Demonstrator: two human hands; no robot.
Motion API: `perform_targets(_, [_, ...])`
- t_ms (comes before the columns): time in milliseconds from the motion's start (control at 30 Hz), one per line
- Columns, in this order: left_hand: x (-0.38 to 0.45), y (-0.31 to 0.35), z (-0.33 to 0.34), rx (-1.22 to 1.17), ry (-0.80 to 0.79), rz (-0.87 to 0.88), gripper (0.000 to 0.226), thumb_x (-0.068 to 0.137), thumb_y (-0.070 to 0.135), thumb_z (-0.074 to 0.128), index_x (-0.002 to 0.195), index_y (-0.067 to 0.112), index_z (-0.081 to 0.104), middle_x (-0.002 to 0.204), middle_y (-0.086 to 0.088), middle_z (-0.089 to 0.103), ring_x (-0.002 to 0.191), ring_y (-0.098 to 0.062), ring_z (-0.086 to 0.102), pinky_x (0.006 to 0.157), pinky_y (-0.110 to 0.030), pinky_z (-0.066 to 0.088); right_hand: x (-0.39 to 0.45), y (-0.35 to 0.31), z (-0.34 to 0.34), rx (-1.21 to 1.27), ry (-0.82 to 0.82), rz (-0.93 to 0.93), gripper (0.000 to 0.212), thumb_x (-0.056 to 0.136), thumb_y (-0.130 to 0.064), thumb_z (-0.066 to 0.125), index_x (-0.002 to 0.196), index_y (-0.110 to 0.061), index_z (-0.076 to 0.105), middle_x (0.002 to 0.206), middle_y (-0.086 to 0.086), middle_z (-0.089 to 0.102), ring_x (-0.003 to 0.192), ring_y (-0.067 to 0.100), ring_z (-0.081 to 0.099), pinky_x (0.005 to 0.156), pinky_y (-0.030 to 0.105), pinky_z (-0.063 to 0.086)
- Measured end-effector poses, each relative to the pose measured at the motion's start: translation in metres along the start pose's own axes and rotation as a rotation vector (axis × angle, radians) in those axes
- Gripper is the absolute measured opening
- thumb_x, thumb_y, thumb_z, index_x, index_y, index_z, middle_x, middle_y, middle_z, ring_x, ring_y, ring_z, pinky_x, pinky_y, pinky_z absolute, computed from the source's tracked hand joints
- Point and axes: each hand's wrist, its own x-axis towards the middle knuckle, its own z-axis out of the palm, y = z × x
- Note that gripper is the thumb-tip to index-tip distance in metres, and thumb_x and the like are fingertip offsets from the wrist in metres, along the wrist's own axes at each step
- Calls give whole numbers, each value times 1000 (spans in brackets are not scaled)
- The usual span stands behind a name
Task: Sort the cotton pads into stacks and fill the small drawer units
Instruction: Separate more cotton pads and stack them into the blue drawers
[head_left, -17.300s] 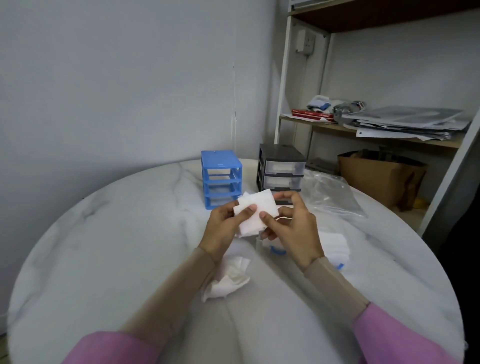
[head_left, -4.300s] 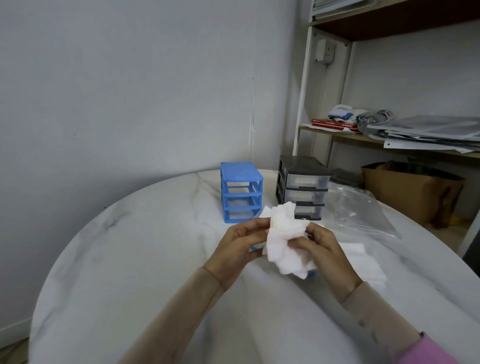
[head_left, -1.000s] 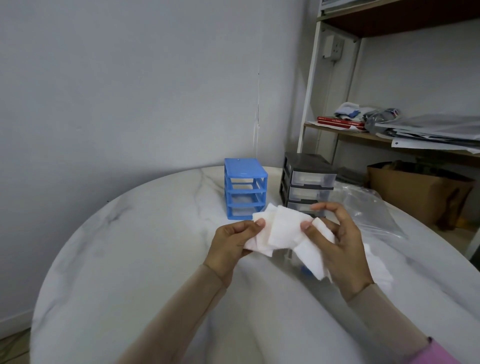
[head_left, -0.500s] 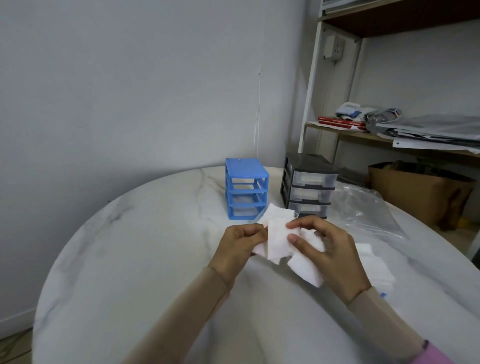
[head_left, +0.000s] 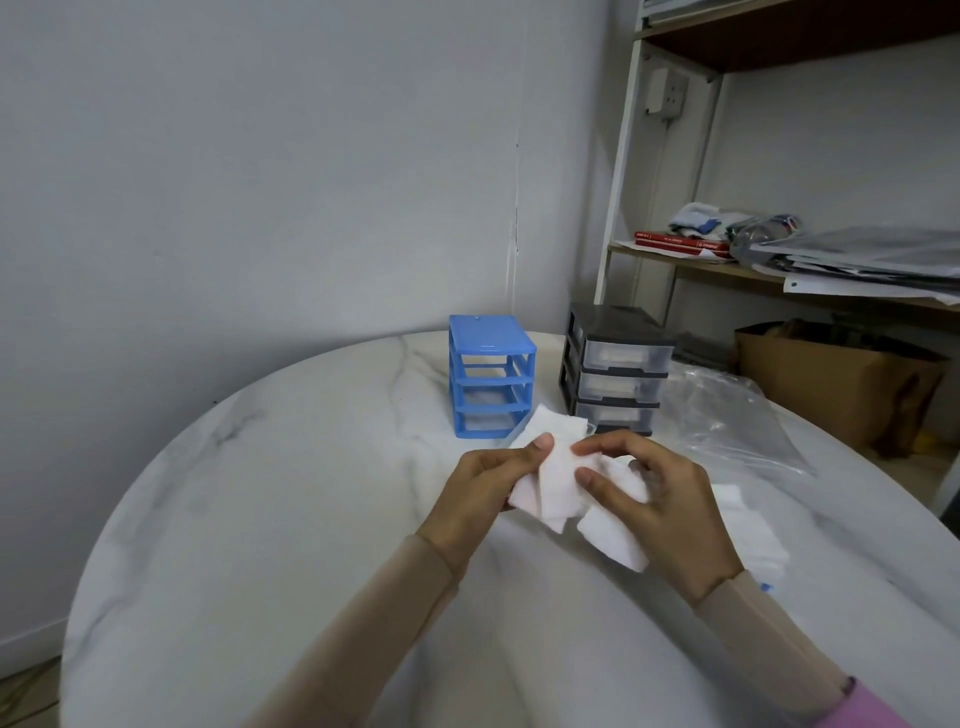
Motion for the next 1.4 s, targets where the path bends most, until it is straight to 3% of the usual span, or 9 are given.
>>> perform_targets(167, [3,-6,-3,70,9,89,9,83,9,65,80,3,71,68,6,69,67,-5,64,66,-14,48,0,-1,0,-5,-5,-3,14,79,-21,70,92,-25,66,91,-25,65,88,-7,57,72,4,38])
perform_targets(267, [3,-6,-4,60,30,103,12,84,7,64,88,-1,71,73,1,70,69,-5,65,67,-13,50,0,2,0,39,7,62,26,79,-15,73,100,-26,62,98,-24,63,95,-8,56,75,6,41])
perform_targets(367, [3,-6,-4,88,38,112,15,84,9,64,90,-3,71,81,-6,70,73,-8,65,69,-14,50,1,4,2,193,-4,196,24,76,-17,74,97,-27,65,93,-18,68,91,-4,60,78,17,50])
perform_targets(467, [2,-5,-3,81,18,113,12,84,9,64,86,-2,71,79,-6,69,71,-7,65,67,-13,49,3,6,5,342,-4,302,10,69,-26,75,77,-25,69,79,-9,69,78,10,64,75,35,53])
perform_targets(567, [1,-5,-4,74,18,118,12,83,8,65,84,-3,70,79,-8,68,72,-9,63,69,-14,50,3,6,5,394,15,320,19,63,-33,74,73,-18,67,75,-3,66,74,18,62,73,42,52])
perform_targets(733, [0,-2,-2,61,81,142,15,83,-4,61,91,5,69,79,2,67,66,4,62,66,-7,47,4,3,2,417,46,314,16,70,-26,72,77,-13,65,79,-1,67,76,19,61,74,43,53])
perform_targets(900, [-1,-1,-7,63,104,170,29,88,-10,50,102,11,64,74,-2,69,71,-5,63,70,-15,50,5,-3,0,664,24,445,4,81,-6,62,78,-6,61,66,-1,65,58,11,60,45,22,51])
perform_targets(1100, [-2,-1,-4,-82,63,95,35,89,-7,51,112,20,55,75,2,72,68,-4,66,61,-15,52,4,-4,3,678,6,440,6,77,1,66,80,1,62,69,2,65,60,8,61,50,18,50])
perform_targets(1400, [-1,-1,-3,-20,0,58,29,88,-6,47,108,4,65,94,-9,69,80,-10,66,69,-18,54,5,-3,3,579,63,442,15,72,-2,72,84,-7,63,71,3,66,64,10,63,57,23,54])
